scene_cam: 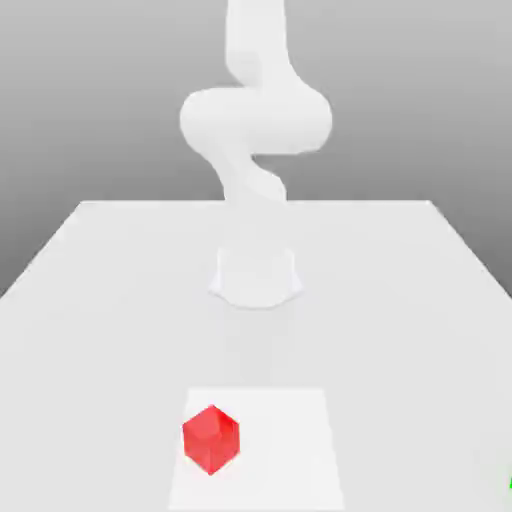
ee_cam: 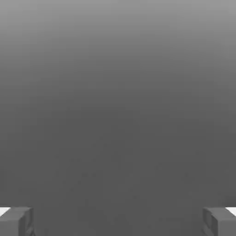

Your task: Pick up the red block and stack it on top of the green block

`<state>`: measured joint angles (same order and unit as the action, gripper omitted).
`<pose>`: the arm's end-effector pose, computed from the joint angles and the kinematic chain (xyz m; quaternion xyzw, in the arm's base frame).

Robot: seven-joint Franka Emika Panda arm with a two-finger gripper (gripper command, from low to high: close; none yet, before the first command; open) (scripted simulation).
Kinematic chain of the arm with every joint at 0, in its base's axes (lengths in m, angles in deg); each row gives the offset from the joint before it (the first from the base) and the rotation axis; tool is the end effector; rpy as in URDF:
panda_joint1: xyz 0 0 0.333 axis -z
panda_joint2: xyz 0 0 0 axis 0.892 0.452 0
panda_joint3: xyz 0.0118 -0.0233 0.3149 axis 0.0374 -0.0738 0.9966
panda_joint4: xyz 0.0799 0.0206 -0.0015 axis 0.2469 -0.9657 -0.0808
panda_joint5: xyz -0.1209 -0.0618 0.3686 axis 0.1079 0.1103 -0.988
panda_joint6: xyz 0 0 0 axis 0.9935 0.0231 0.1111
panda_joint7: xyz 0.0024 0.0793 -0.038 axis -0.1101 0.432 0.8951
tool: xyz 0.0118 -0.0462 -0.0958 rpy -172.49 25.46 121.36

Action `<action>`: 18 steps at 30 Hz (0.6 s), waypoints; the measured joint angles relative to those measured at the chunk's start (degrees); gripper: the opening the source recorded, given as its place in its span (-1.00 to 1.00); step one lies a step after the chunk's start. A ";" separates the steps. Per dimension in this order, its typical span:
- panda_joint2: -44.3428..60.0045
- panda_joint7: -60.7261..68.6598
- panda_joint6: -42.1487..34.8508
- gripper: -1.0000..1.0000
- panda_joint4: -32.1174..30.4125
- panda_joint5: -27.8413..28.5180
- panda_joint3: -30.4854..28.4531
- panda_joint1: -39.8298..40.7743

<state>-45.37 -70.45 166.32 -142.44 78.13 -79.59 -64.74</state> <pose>0.3818 -0.0078 0.6645 -0.8771 0.3273 -0.3270 0.1289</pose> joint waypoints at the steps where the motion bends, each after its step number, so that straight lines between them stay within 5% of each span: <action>1: 2.24 2.29 1.12 0.00 -0.89 0.13 -0.88 -0.63; 18: 37.74 42.10 18.78 0.00 -14.82 -3.00 -11.74 -6.32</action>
<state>-7.63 -28.35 185.10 -157.26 75.13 -91.34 -71.06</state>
